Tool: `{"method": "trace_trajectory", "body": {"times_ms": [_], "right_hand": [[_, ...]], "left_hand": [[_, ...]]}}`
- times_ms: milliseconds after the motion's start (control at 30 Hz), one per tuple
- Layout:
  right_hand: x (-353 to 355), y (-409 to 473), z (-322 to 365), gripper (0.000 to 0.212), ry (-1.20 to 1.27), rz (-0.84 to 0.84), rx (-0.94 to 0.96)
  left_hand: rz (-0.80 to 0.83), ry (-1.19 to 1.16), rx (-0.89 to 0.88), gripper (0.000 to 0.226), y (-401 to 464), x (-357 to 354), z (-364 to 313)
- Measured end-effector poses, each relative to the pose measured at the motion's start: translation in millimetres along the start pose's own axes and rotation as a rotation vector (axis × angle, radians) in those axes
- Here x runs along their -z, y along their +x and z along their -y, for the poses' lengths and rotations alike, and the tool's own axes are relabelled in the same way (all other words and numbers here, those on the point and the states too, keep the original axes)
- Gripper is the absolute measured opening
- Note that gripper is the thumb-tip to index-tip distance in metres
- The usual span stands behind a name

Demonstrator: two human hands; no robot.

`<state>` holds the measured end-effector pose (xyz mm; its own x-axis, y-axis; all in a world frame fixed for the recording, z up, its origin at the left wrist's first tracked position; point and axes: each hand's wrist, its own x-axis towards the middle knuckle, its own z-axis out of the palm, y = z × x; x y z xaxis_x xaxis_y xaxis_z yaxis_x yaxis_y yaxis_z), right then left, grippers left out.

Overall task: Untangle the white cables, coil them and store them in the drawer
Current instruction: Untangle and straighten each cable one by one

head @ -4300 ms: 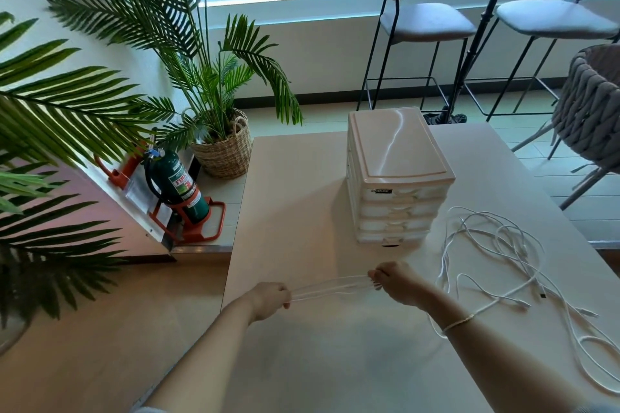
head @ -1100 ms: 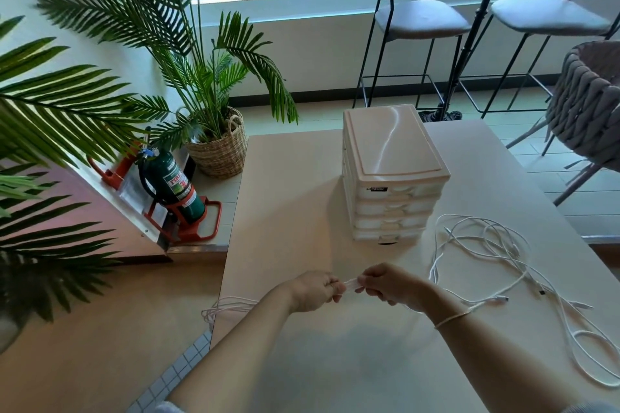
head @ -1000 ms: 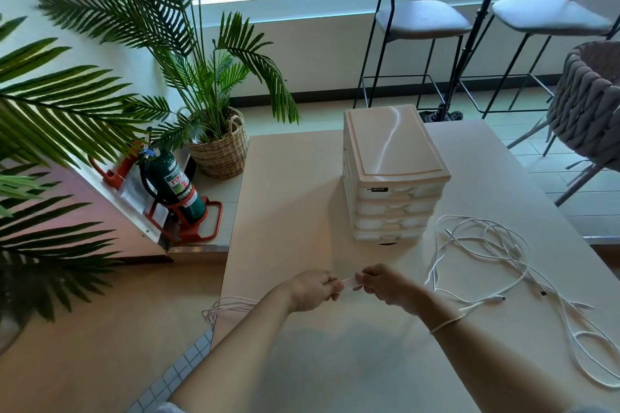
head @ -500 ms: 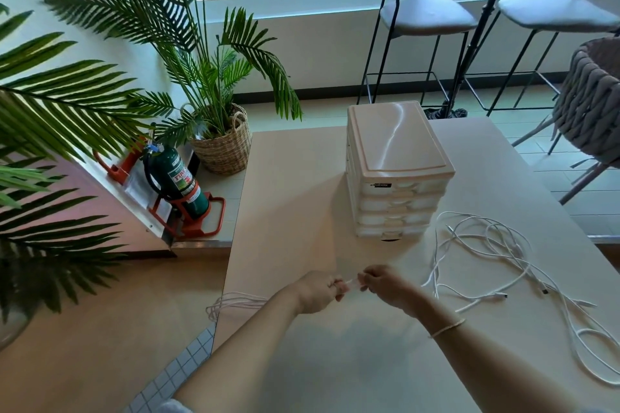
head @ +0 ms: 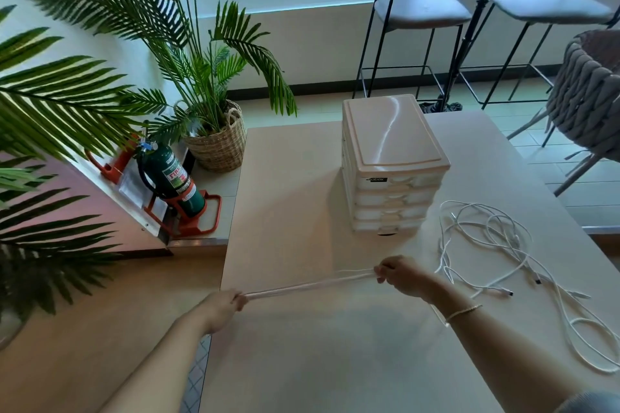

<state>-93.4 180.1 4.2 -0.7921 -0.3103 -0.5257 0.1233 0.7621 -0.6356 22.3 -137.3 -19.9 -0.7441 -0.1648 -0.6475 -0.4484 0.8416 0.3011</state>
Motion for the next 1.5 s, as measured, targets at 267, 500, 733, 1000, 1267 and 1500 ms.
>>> {"method": "trace_trajectory", "body": {"times_ms": [267, 500, 733, 1000, 1267, 1500], "right_hand": [[-15.2, -0.2, 7.8, 0.036, -0.078, 0.064, 0.037], [-18.9, -0.5, 20.3, 0.036, -0.062, 0.063, 0.083], [-16.9, -0.3, 23.0, 0.039, -0.029, 0.058, 0.097], [-24.6, 4.5, 17.4, 0.023, -0.022, 0.087, 0.067], [-24.0, 2.7, 29.4, 0.033, -0.083, 0.108, 0.15], [-12.5, -0.5, 24.4, 0.018, 0.152, 0.241, 0.055]], "left_hand": [[-0.109, 0.518, 0.259, 0.031, 2.5, 6.9, 19.8], [-0.22, 0.074, -0.29, 0.039, 13.8, -14.0, -79.4], [-0.265, 0.333, -0.487, 0.026, 14.0, -32.8, -134.4], [-0.121, 0.437, -0.508, 0.048, 0.7, -29.9, -144.4], [0.142, -0.344, -0.373, 0.02, 8.7, -24.8, -143.6], [0.064, -0.159, -0.342, 0.036, 9.0, -25.3, -155.5]]}}
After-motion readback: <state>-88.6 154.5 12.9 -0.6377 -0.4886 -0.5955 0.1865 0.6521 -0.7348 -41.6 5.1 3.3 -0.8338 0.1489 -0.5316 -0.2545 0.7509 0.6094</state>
